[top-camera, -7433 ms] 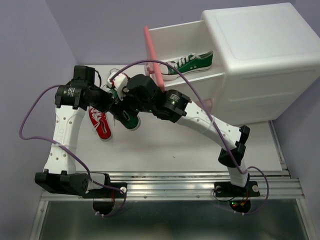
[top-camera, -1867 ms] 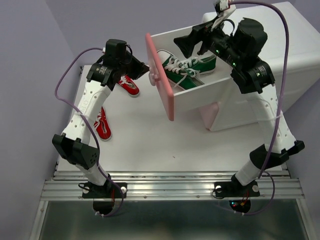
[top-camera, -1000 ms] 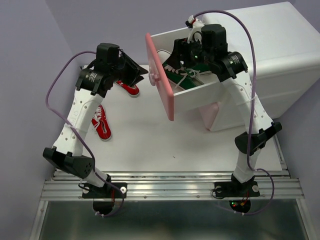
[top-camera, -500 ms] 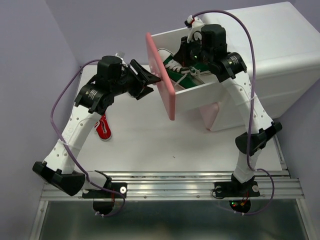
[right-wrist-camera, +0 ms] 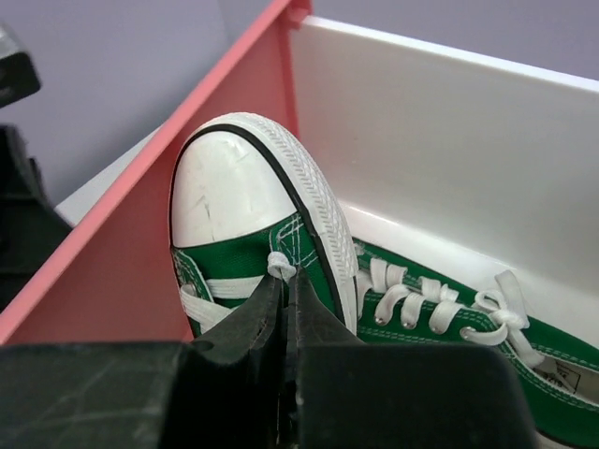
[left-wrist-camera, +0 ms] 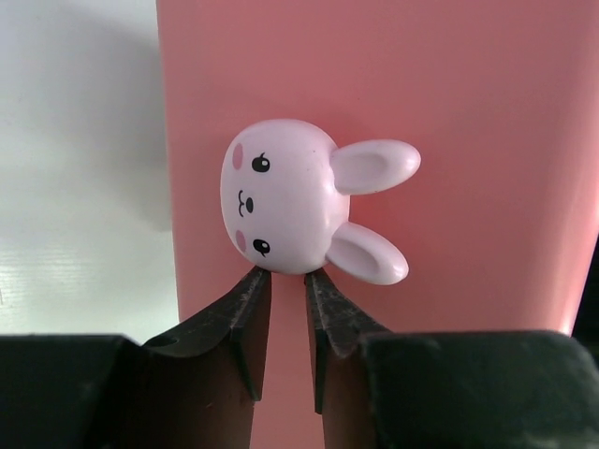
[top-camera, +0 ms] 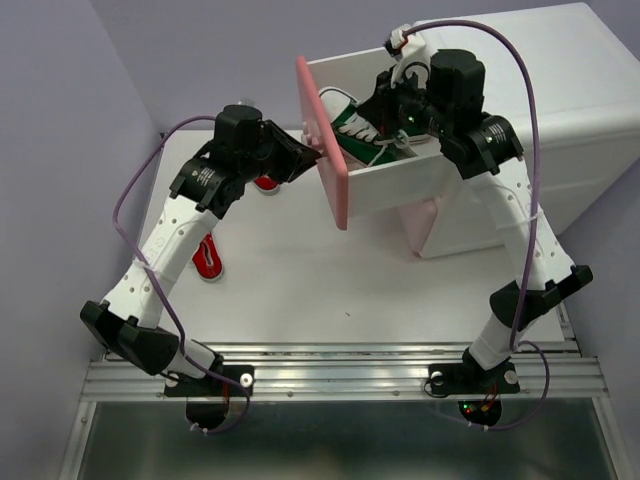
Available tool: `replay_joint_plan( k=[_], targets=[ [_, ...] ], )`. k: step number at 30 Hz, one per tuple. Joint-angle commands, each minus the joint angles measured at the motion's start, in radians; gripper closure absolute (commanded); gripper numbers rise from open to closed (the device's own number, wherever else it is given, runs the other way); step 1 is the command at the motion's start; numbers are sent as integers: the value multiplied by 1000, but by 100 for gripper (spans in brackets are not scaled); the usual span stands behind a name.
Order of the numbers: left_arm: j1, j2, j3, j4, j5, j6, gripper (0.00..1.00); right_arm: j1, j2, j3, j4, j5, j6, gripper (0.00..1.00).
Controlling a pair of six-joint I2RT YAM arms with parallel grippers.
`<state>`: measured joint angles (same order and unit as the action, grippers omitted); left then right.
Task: Place and organize the shoes in the shoe cabinet
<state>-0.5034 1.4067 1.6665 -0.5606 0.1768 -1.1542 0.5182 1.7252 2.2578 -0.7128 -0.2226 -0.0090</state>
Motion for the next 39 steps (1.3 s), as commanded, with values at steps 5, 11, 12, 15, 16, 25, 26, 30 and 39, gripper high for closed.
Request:
replay_joint_plan(
  k=[5, 11, 12, 15, 16, 25, 26, 30, 39],
  targets=[
    [72, 124, 131, 86, -106, 7, 72, 3, -173, -99, 67, -200, -109, 99],
    [92, 225, 281, 120, -126, 73, 72, 3, -127, -40, -82, -212, -212, 99],
    [100, 259, 309, 117, -126, 97, 72, 3, -125, -49, -80, -172, -250, 99],
    [108, 308, 400, 96, -123, 125, 72, -6, -84, -24, -83, -103, -322, 100],
    [114, 313, 412, 90, -120, 137, 72, -6, -63, 17, -94, -103, -371, 99],
    [161, 295, 380, 102, -68, 188, 72, -49, 73, 74, -125, -445, -379, 99],
    [167, 290, 381, 116, -63, 200, 72, -49, 80, 68, -134, -457, -387, 99],
    [186, 278, 386, 133, -37, 255, 71, -60, 100, 57, -183, -451, -443, 99],
    [190, 224, 294, 163, -22, 309, 68, -69, 56, -27, -375, -250, -637, 92]
  ],
)
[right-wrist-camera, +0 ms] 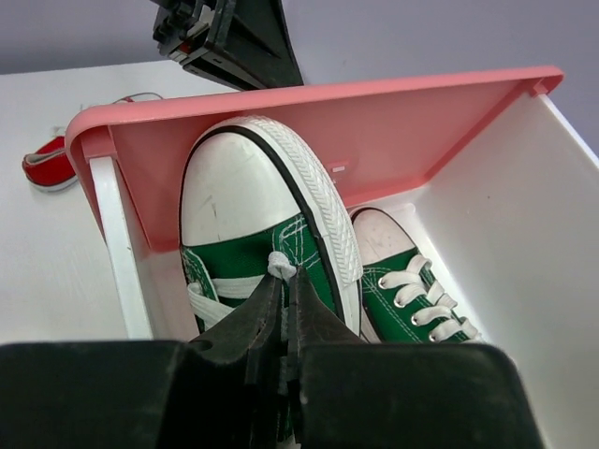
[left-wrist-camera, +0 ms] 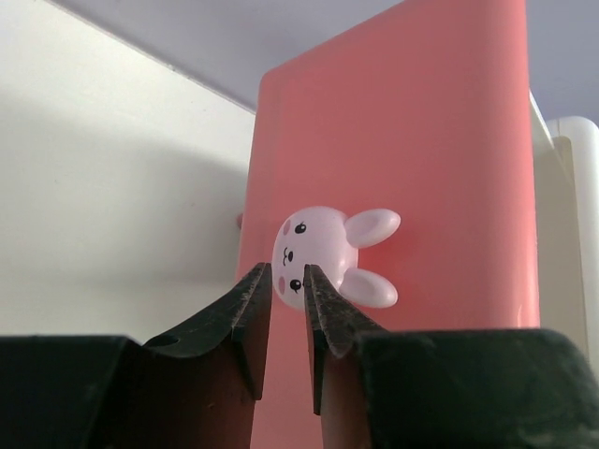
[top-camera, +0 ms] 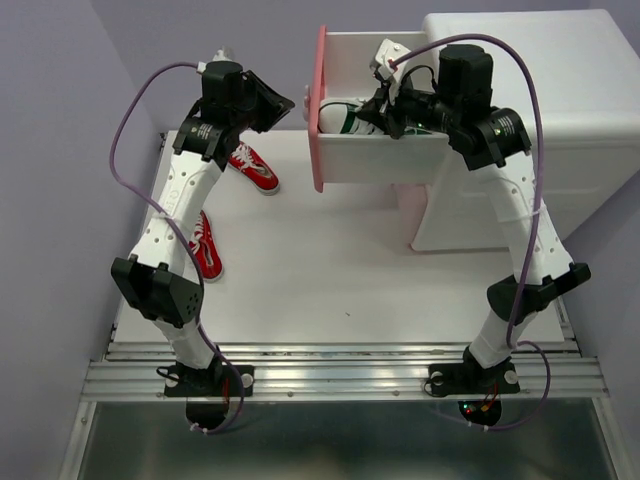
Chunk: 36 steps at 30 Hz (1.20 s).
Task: Place and organize the shoes in the shoe cabinet
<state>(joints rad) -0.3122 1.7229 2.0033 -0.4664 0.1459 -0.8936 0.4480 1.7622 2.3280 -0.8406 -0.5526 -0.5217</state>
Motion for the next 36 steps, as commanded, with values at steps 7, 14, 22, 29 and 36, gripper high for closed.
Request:
replay_joint_plan(
  k=[7, 14, 22, 29, 36],
  targets=[
    [-1, -135, -109, 106, -17, 36, 68, 1, -43, -206, -241, 54, -106, 59],
    [1, -177, -149, 74, -43, 36, 61, 1, -61, -179, -112, 143, -64, 40],
    [12, -212, -161, 11, -55, 27, 47, 1, -124, -219, 265, 289, 104, 5],
    [18, -235, -158, -44, -45, 25, 39, 1, -132, -177, 423, 131, 299, 0],
    [19, -250, -173, -69, -26, 25, 38, 24, -43, -144, 531, 2, 497, 0]
  ],
)
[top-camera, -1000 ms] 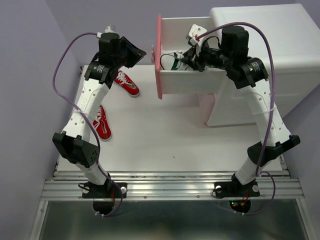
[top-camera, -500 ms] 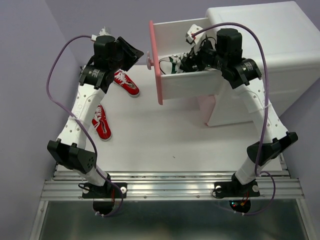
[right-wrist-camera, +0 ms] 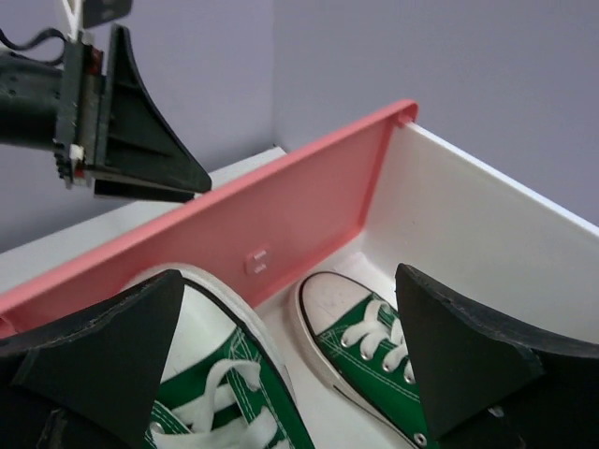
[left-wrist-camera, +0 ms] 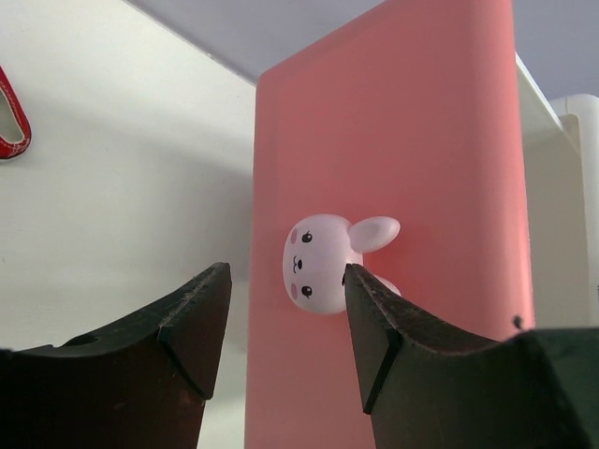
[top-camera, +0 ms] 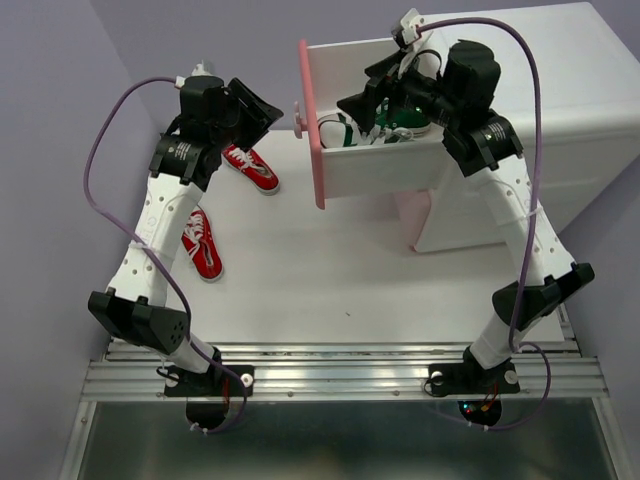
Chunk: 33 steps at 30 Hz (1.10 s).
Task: Place and organize the shoes in the shoe cabinet
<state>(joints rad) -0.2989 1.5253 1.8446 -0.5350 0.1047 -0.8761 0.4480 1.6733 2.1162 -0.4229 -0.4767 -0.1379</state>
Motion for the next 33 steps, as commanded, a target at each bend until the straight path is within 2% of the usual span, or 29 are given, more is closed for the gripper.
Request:
replay_joint_plan(
  k=[1, 3, 7, 10, 14, 19, 21, 22, 25, 27, 31, 33],
  targets=[
    [4, -54, -19, -3, 16, 6, 38, 35, 58, 91, 86, -66, 94, 0],
    [4, -57, -25, -5, 21, 5, 38, 35, 78, 128, 35, -33, 72, 0],
    [4, -66, -51, 3, 16, -1, 38, 79, 85, 126, -95, -77, -9, 0],
    [6, -67, -61, 6, 13, -1, 38, 124, 86, 116, -189, -22, -81, 0],
    [4, -68, -67, 10, 7, 6, 37, 196, 77, 97, -405, 134, -346, 0],
    [12, -74, -102, 12, -11, 32, 37, 196, 75, 90, -561, 246, -494, 0],
    [14, -79, -120, 17, -10, 35, 37, 196, 77, 87, -603, 384, -549, 0],
    [17, -85, -125, 15, -10, 38, 37, 196, 86, 85, -649, 518, -604, 0],
    [23, -96, -140, 9, -14, 49, 37, 196, 75, 47, -669, 729, -687, 0],
    [29, -102, -146, 1, -13, 57, 37, 196, 66, 24, -646, 777, -700, 0],
    [43, -117, -148, -10, -10, 62, 37, 196, 54, 111, -536, 681, -638, 0],
    [53, -123, -148, -11, 9, 52, 36, 196, 37, 139, -414, 616, -588, 0]
  ],
)
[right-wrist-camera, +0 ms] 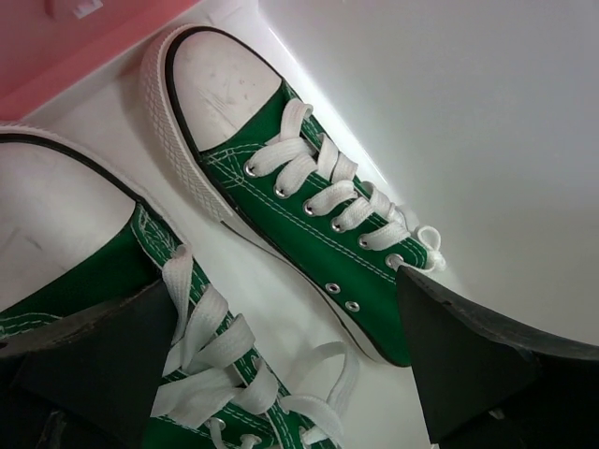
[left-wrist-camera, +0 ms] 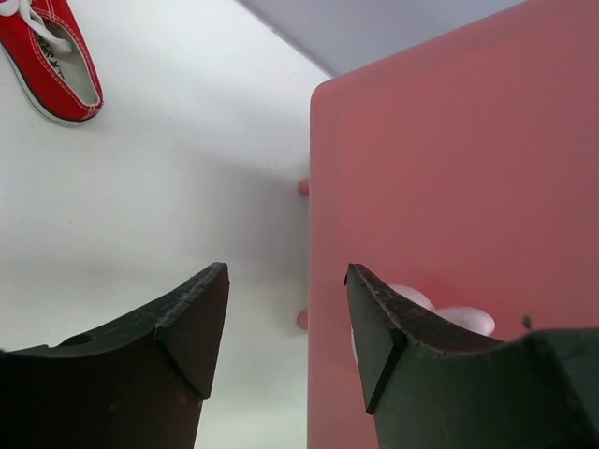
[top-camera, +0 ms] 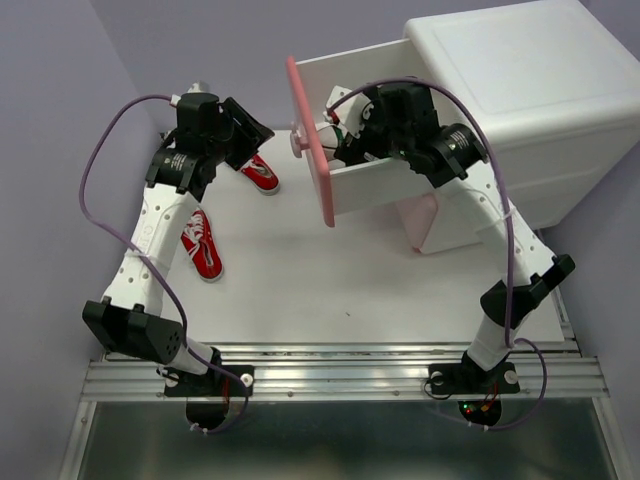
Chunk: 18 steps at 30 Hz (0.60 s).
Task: Place and organize the shoes in the shoe cabinet
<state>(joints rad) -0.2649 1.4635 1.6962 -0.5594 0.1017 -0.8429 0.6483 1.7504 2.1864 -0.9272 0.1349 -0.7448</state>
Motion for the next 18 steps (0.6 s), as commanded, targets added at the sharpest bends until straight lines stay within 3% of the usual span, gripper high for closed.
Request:
replay_joint_plan(
  k=[1, 4, 8, 11, 13, 15, 16, 18],
  targets=[
    [23, -65, -1, 13, 18, 18, 33, -4, -51, 61, 204, -13, 47, 0],
    [35, -72, 2, -7, 24, 7, 31, -4, -100, 12, 431, -58, 87, 0],
    [56, -98, -1, -43, 13, 5, 12, -4, -121, 15, 632, -57, 281, 0],
    [82, -124, -21, -66, 18, -1, 1, -4, -121, 36, 694, -137, 410, 0],
    [84, -134, -21, -73, 33, 2, 1, -4, -100, 109, 680, -277, 480, 0],
    [84, -140, -35, -30, 96, 2, 1, -4, -75, 191, 674, -310, 559, 0],
    [85, -138, -38, -16, 117, 2, 1, -4, -80, 205, 688, -264, 608, 0],
    [82, -132, -41, 25, 176, -2, 1, -4, -97, 204, 741, 99, 616, 0]
  ],
)
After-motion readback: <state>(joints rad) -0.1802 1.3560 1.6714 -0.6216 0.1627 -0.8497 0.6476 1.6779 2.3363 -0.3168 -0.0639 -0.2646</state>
